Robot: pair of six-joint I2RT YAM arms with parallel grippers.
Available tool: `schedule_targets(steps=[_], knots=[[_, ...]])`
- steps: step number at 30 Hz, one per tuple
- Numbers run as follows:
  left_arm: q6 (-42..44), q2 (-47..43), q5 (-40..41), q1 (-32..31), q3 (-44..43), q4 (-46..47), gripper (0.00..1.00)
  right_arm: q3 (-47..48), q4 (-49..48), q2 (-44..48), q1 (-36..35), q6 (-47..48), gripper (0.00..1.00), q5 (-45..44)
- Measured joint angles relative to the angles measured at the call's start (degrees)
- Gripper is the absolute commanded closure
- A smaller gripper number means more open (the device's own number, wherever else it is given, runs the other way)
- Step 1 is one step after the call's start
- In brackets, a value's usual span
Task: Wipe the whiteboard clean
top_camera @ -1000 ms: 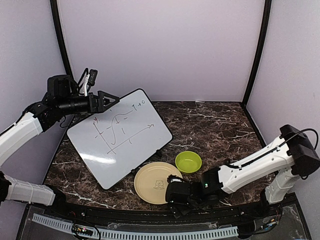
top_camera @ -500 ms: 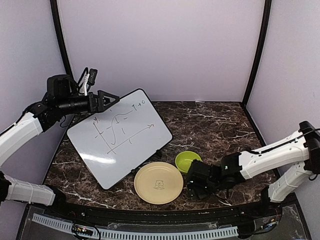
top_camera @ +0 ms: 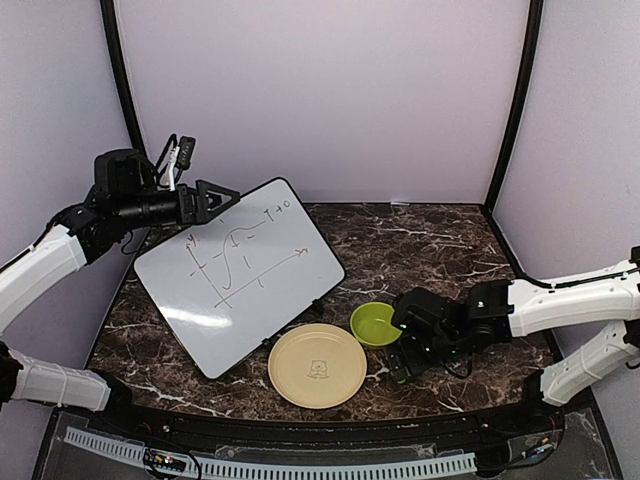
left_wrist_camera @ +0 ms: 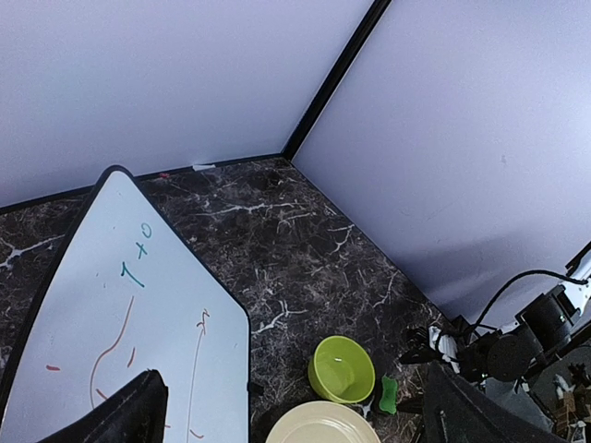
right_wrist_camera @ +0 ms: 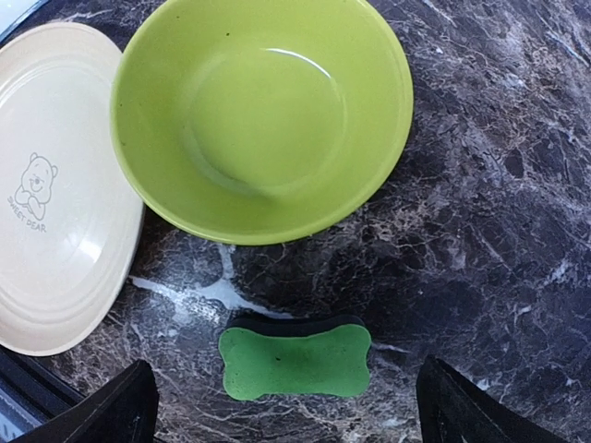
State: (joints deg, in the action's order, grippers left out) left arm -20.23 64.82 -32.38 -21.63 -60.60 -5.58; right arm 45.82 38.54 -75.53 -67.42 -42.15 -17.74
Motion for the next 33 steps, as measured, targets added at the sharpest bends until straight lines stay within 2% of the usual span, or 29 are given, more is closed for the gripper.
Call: schedule_targets(steps=[6, 11, 16, 25, 33], knots=[[-0.04, 0.0, -0.22, 0.0, 0.79, 0.61, 0.01, 0.74, 5.18, -1.14, -1.05, 1.53, 0.02, 1.86], [-0.35, 0.0, -0.7, 0.0, 1.29, 1.22, 0.01, 4.61, 10.36, -6.69, -3.82, 6.16, 0.01, -0.09], [-0.79, 0.0, -1.4, 0.0, 1.46, 1.64, 0.01, 5.75, 10.86, -9.64, -3.61, 10.21, 0.01, -1.29], [-1.05, 0.0, -2.08, 0.0, 1.46, 2.38, 0.01, 6.01, 11.45, -15.26, -3.34, 11.89, 0.01, -2.27], [-1.49, -0.02, -2.58, 0.0, 1.53, 3.28, 0.01, 6.25, 9.29, -15.58, -0.81, 12.66, 0.01, -2.8]])
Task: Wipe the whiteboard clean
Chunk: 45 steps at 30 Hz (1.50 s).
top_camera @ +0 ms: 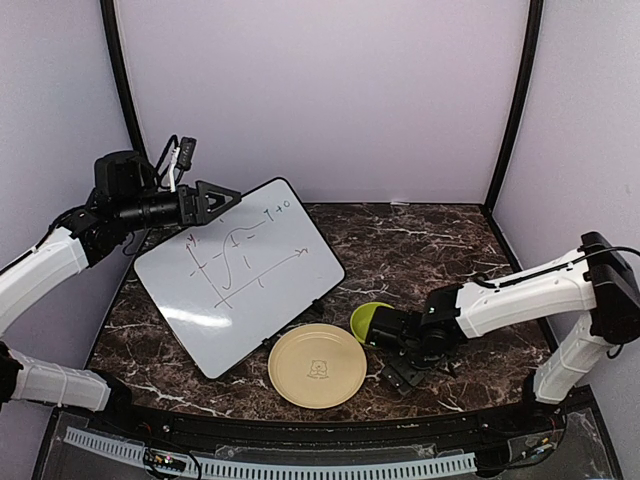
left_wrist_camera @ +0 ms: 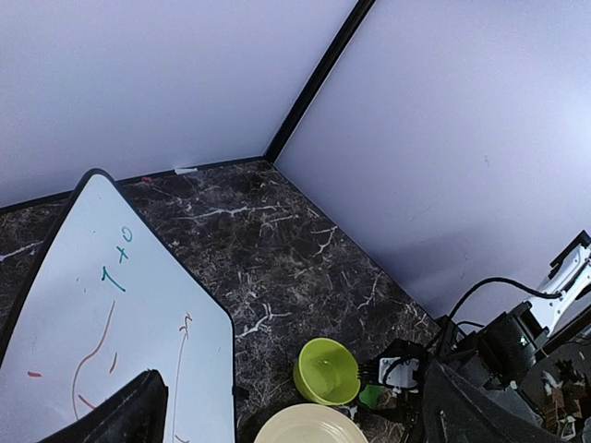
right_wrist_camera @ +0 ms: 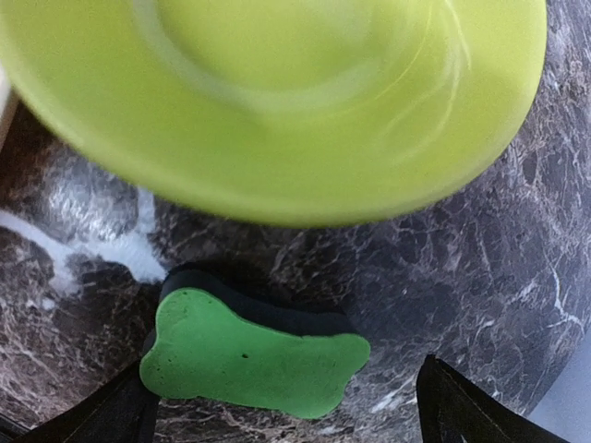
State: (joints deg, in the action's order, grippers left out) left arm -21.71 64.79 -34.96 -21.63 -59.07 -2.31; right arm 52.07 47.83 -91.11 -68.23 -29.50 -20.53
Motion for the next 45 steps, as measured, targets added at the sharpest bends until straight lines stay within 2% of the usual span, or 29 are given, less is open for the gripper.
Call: schedule_targets(steps=[5, 10, 15, 19, 21, 27, 33, 45], knots=[[0.0, -0.17, 0.04, 0.0, 0.02, -0.02, 0.01, 1.2, -2.62, -1.42, 2.56, 2.27, 0.04, -0.09], [-0.02, -1.22, 0.07, 0.0, 0.5, -0.07, 0.01, 1.16, -5.53, -1.36, 6.75, 4.76, 0.17, 3.08], [-0.31, -1.66, 0.02, 0.0, 0.66, 0.07, 0.01, -1.36, -9.4, 5.64, 10.54, 6.62, 0.32, 10.82], [-0.87, -1.66, -0.17, 0.0, 0.96, 0.22, 0.01, -3.17, -10.58, 9.94, 12.59, 7.63, 0.31, 15.93], [-1.2, -1.64, -0.28, 0.0, 1.09, 0.35, 0.01, -3.58, -10.6, 9.94, 13.0, 7.85, 0.28, 17.25], [-1.46, -1.64, -0.57, 0.0, 1.49, 0.55, 0.01, -3.67, -10.29, 5.03, 13.14, 8.63, 0.28, 19.26], [-1.51, -1.57, -0.85, 0.0, 1.7, 1.2, 0.01, -3.63, -8.63, 2.93, 12.76, 8.7, 0.33, 19.23], [-2.05, -0.96, -1.53, 0.0, 2.19, 2.99, 0.01, -3.43, -5.81, 3.63, 12.72, 9.01, 0.61, 19.32]])
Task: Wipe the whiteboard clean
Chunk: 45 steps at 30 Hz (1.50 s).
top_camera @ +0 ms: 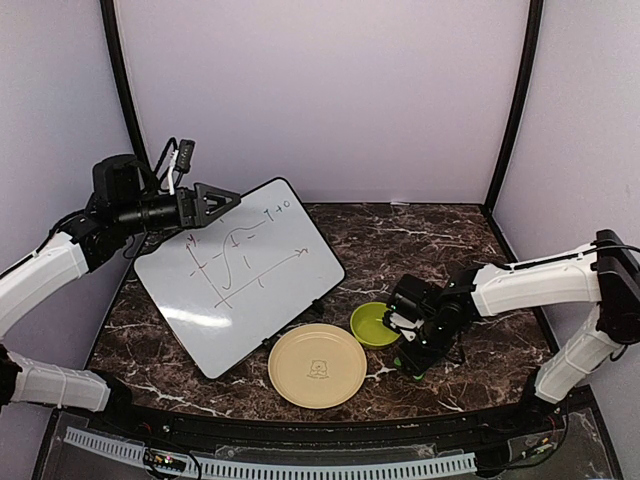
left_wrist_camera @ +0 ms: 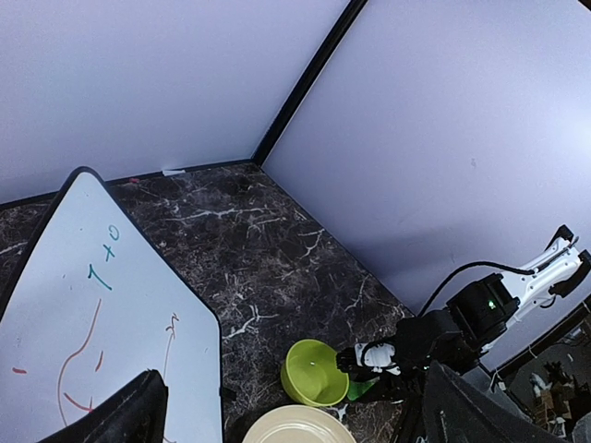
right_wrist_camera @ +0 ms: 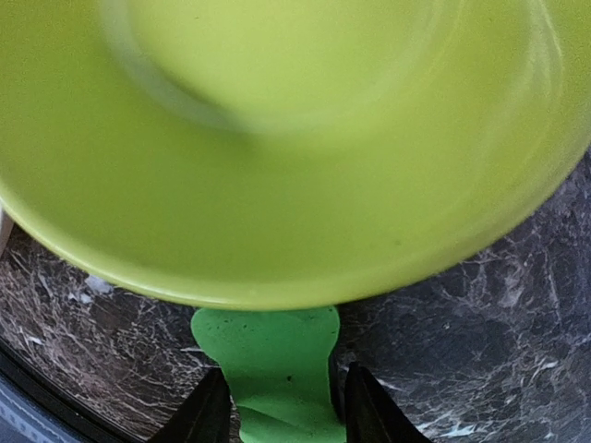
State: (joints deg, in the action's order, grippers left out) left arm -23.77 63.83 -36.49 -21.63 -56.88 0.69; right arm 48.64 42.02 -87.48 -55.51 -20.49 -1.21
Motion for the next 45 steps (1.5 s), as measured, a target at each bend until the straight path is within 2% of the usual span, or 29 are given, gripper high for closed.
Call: schedule_targets(steps=[8, 13, 15, 20, 26, 31, 36, 42, 45], knots=[[-0.02, 0.04, 0.83, 0.09, -0.07, -1.03, 0.01, 0.0, 0.0, 0.0, 0.0, 0.33, 0.76, 0.17], [0.42, 1.49, 3.63, 2.01, -3.32, -6.45, 0.01, 0.0, 0.04, 1.4, 0.0, 0.07, 0.8, 0.04], [0.68, 2.14, 4.66, 4.92, -5.53, -9.14, 0.01, 0.04, 0.07, 3.26, 0.0, 0.11, 0.81, 0.15], [1.25, 3.52, 5.57, 16.76, -9.84, -13.99, 0.02, 2.82, 0.2, 9.6, 0.0, 0.52, 0.82, 1.88], [3.3, 5.55, 2.08, 23.43, -9.55, -16.61, 0.07, 10.27, -3.96, 12.55, 0.0, 2.23, 0.85, 4.37], [4.66, 4.48, -1.62, 30.51, -3.39, -17.53, 0.16, 19.12, -11.13, 6.75, 0.0, 5.53, 0.86, 5.9], [5.97, 1.38, -4.37, 31.04, 2.32, -17.92, 0.27, 31.76, -18.36, -5.92, 0.0, 8.76, 0.86, 8.37], [8.02, -1.14, -7.67, 31.89, 5.33, -18.27, 0.51, 43.54, -22.23, -16.59, 0.0, 10.47, 0.87, 12.59], [8.17, -0.92, -8.98, 32.26, 5.97, -18.14, 0.59, 46.71, -23.04, -18.93, 0.0, 10.62, 0.86, 14.34]])
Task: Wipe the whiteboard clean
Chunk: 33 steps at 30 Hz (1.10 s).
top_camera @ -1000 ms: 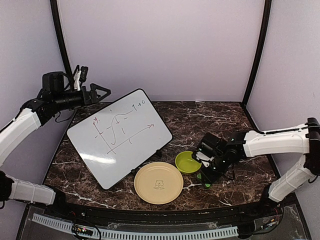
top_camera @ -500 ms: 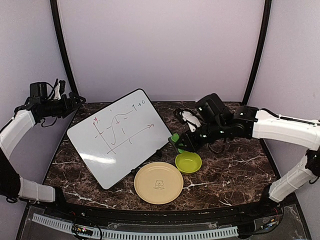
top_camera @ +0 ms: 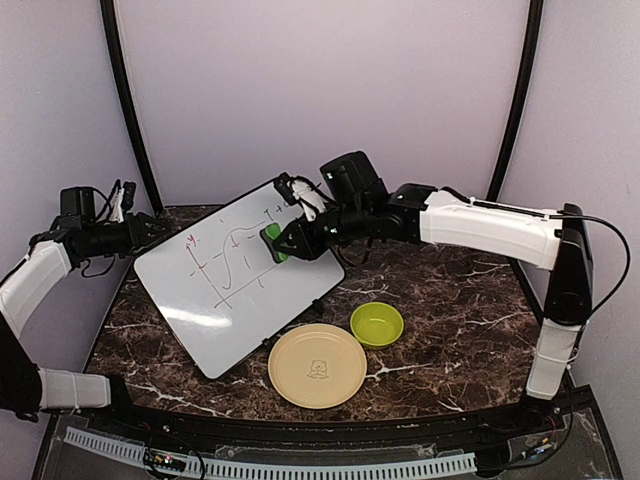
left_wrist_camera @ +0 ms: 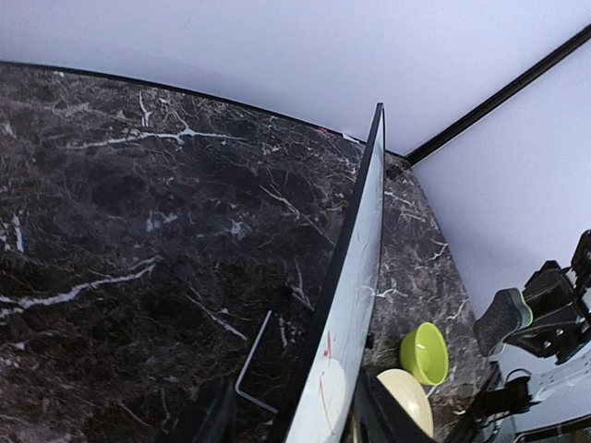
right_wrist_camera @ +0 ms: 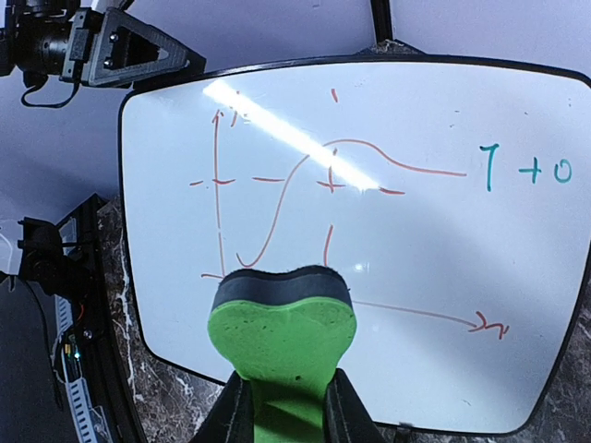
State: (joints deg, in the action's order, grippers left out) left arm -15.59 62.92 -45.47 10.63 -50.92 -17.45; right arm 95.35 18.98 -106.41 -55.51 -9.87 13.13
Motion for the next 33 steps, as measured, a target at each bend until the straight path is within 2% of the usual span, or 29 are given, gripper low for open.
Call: schedule_targets(steps=[7, 9, 12, 14, 24, 26, 33], knots=[[0.2, 1.46, -3.82, 0.11, 0.55, 2.58, 0.77, 3.52, -0.24, -1.84, 0.07, 0.92, 0.86, 1.75], [0.09, 1.73, -4.96, 0.15, 0.9, 3.67, 0.76, 4.48, -0.15, -2.47, 0.11, 1.09, 0.86, 1.92], [0.0, 2.16, -6.12, 0.15, 1.22, 5.03, 0.68, 6.32, 0.04, -3.76, 0.17, 1.29, 0.86, 2.21], [0.17, 2.43, -6.23, 0.15, 1.22, 5.18, 0.67, 7.19, 0.31, -4.39, 0.17, 1.42, 0.86, 2.38], [3.23, 6.36, -4.92, 0.35, -0.44, 3.41, 0.68, 8.04, 0.72, -5.11, 0.17, 1.66, 0.87, 3.43], [3.72, 6.58, -4.76, 0.42, -0.5, 3.17, 0.7, 8.04, 0.79, -5.11, 0.2, 1.77, 0.87, 3.58], [4.5, 6.49, -7.04, 0.42, -0.5, 3.28, 0.86, 8.04, 0.81, -5.14, 0.39, 2.12, 0.87, 3.8]])
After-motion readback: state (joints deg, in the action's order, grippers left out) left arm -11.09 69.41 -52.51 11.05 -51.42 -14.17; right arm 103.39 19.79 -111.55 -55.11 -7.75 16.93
